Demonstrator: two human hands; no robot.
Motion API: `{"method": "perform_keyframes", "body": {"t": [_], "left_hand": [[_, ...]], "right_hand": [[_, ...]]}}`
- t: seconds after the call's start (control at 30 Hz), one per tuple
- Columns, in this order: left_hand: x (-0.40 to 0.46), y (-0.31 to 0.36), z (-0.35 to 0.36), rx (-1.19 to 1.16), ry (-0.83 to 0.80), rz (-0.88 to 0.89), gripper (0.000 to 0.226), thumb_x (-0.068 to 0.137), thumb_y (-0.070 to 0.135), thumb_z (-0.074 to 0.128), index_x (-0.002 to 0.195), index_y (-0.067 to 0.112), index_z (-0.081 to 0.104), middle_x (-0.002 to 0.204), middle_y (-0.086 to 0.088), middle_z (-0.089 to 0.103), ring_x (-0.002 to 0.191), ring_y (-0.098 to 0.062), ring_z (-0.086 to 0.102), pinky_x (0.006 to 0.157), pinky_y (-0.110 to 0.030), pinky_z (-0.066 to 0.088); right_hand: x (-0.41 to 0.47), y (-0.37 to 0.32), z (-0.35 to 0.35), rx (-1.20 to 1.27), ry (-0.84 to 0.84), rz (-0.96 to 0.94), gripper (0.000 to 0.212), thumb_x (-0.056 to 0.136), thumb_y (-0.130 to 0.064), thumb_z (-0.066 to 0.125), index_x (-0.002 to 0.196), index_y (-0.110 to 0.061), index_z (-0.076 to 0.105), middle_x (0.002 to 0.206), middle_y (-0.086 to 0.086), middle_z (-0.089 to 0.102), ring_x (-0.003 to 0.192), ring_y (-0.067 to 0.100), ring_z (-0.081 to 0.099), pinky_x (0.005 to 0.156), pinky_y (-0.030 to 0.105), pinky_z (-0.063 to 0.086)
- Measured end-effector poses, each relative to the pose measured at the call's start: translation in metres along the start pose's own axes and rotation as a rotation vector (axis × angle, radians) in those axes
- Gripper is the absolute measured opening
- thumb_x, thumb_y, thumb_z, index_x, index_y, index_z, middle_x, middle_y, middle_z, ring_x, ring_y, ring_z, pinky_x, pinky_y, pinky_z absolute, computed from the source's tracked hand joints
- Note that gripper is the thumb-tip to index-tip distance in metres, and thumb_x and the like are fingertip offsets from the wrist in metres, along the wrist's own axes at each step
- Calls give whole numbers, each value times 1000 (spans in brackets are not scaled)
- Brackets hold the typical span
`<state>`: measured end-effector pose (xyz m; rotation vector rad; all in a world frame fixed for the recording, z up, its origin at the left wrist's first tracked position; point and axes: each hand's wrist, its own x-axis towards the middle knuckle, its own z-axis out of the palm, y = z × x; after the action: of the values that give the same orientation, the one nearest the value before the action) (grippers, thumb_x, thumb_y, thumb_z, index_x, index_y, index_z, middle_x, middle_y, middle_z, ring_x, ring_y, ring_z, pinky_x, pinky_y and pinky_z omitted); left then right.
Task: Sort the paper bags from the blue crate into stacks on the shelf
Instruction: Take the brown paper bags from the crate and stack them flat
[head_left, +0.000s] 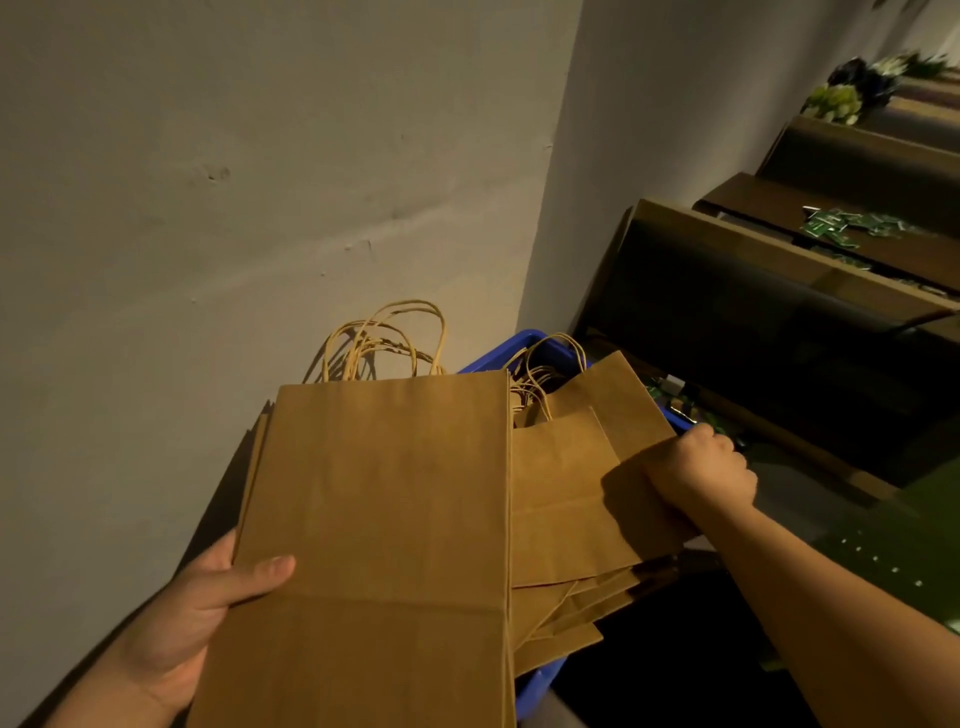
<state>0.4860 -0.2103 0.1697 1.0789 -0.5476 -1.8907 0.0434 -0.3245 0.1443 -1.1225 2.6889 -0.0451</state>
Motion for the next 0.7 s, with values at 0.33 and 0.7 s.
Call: {"method": "perform_keyframes", "body": {"t": [0.33, 0.7], "left_hand": [[11, -6, 20, -13, -75, 58, 91, 6, 20, 106, 94, 12, 83, 104, -28, 75, 75, -41, 76, 61, -55, 63], [17, -6, 27, -2, -137, 67, 95, 12, 20, 108, 102, 12, 82, 102, -25, 76, 74, -39, 77, 60, -55, 63]], "right_hand": [[-4, 14, -25, 306, -427, 90, 41, 92, -20, 74, 124, -5, 54, 104, 11, 63, 82, 19, 61, 66, 29, 53], [-45, 37, -72, 790, 386, -334, 23, 103, -7, 52, 123, -17, 50, 106, 1, 60, 87, 18, 62, 68, 31, 51]]}}
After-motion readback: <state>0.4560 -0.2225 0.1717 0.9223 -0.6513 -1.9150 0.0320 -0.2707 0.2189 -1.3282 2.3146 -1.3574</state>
